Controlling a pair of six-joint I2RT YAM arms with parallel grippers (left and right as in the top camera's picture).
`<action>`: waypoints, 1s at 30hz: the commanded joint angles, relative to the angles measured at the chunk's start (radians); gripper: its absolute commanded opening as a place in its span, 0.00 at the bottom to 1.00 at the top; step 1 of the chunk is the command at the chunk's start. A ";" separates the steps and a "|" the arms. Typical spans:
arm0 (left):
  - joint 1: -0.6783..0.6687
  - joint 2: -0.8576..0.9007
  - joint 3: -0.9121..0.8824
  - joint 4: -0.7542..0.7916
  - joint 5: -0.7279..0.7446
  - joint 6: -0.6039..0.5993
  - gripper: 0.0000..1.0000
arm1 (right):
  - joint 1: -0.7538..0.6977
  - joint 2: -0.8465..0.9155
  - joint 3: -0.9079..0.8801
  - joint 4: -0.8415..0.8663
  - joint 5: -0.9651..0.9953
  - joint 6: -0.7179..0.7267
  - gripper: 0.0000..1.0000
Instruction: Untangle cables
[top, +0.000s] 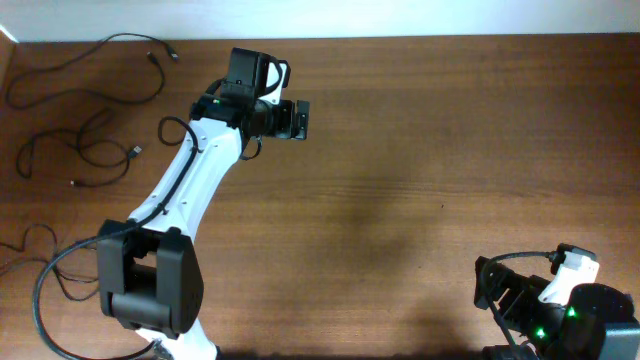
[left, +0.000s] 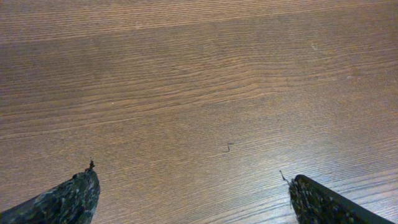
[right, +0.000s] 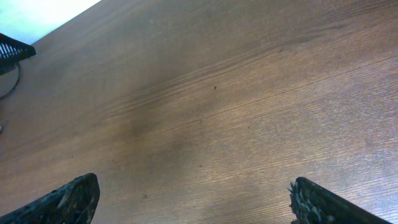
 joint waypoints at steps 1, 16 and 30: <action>0.001 -0.018 0.009 0.002 0.007 0.016 0.99 | 0.005 -0.002 0.000 0.003 0.016 -0.007 0.98; 0.001 -0.018 0.009 0.001 0.007 0.016 0.99 | 0.005 -0.137 -0.190 0.248 0.046 -0.094 0.98; 0.001 -0.018 0.009 0.001 0.007 0.016 0.99 | 0.008 -0.382 -0.702 0.949 0.031 -0.345 0.98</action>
